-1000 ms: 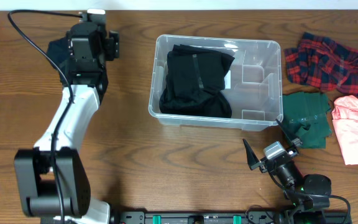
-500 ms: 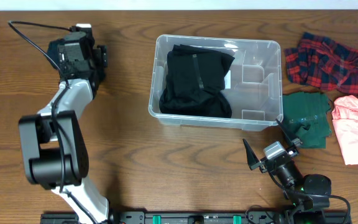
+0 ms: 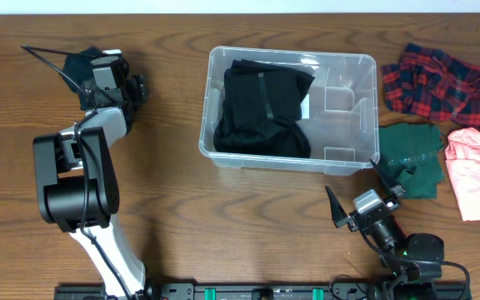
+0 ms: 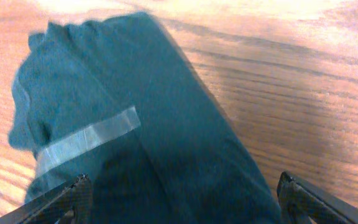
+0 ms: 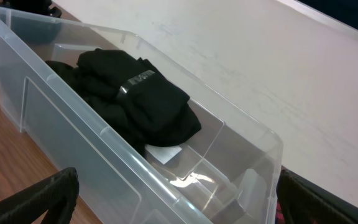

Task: Pack container
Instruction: 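Lower the left gripper onto the taped black garment and grasp it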

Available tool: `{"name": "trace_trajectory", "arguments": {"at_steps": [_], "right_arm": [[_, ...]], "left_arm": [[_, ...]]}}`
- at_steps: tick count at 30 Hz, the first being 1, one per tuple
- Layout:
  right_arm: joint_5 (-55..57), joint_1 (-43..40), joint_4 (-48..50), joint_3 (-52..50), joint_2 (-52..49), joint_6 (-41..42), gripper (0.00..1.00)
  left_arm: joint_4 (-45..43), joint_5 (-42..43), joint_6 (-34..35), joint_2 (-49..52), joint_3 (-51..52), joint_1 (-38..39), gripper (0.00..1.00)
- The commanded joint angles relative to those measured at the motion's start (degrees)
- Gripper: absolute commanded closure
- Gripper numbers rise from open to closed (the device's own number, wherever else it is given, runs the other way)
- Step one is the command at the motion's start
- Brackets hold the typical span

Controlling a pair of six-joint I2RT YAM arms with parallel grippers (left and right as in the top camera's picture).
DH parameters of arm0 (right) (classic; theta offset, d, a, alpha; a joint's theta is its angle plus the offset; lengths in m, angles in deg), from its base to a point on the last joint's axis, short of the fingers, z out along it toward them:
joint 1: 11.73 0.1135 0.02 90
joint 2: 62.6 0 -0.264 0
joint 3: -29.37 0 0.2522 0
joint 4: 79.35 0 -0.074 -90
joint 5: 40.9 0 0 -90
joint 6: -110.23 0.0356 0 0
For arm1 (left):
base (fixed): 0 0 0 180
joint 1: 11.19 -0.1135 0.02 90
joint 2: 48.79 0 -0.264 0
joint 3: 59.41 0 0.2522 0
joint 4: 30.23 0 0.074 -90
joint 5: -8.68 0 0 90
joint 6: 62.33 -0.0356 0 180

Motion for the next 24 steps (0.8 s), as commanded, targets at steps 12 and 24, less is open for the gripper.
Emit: {"name": "trace_trajectory", "arguments": {"at_steps": [12, 24], "right_arm": [[-0.35, 0.31, -0.13, -0.11, 0.26, -0.57, 0.01], [-0.35, 0.28, -0.13, -0.11, 0.26, -0.57, 0.01]], "left_arm": [[4.44, -1.38, 19.91, 0.63, 0.11, -0.31, 0.06], [7.06, -4.81, 19.87, 1.51, 0.11, -0.31, 0.09]]}}
